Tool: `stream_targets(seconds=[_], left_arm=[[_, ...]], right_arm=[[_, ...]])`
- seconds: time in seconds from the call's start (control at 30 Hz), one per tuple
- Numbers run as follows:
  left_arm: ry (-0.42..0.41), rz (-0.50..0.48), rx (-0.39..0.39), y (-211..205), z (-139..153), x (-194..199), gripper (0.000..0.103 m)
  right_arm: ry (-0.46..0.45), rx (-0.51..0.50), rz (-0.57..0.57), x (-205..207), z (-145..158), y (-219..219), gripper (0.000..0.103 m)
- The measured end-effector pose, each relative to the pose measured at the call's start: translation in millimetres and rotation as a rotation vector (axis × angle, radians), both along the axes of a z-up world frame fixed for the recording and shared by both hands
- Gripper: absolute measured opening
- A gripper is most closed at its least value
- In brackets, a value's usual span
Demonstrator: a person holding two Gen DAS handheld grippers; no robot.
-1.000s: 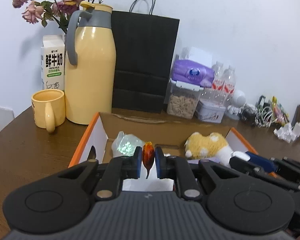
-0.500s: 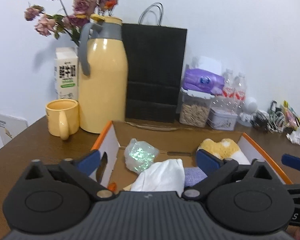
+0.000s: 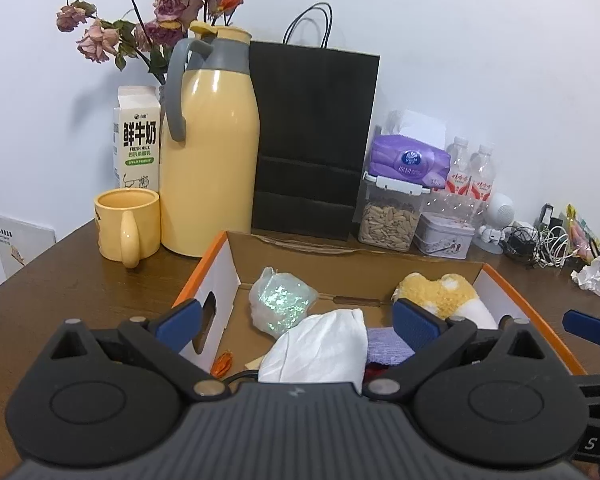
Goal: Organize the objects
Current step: 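Move both tools back to the dark blue pouch on the table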
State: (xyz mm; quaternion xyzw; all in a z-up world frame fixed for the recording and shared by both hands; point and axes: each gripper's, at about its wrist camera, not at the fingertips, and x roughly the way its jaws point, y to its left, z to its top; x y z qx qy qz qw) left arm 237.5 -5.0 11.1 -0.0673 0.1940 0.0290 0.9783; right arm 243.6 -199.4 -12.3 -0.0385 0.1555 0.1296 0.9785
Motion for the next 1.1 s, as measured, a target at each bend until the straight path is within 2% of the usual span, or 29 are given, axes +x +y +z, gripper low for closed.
stream_targets(seconds=[0.23,0.6,0.83,1.1], left_arm=[[-0.036,-0.013,0.003,2.4,3.4,-20.9,0.103],[-0.010,-0.022,0.014,8.1,-5.0,-54.2,0.103],[0.061,-0.077,-0.026,15.8,-3.8,-82.0,0.103],[0.224,-0.116,-0.054,22.0,-13.9,-101.2,0.103]], right_arm=[[-0.024,0.001,0.017,-16.9,3.5,-5.9,0.103],[0.012,-0.014,0.010,-43.5,-9.4,-13.7,0.103],[0.072,-0.014,0.070,-69.5,-15.0,-13.3,0.103],[0.252,0.021,0.181,-92.6,-27.3,1.6,0.103]])
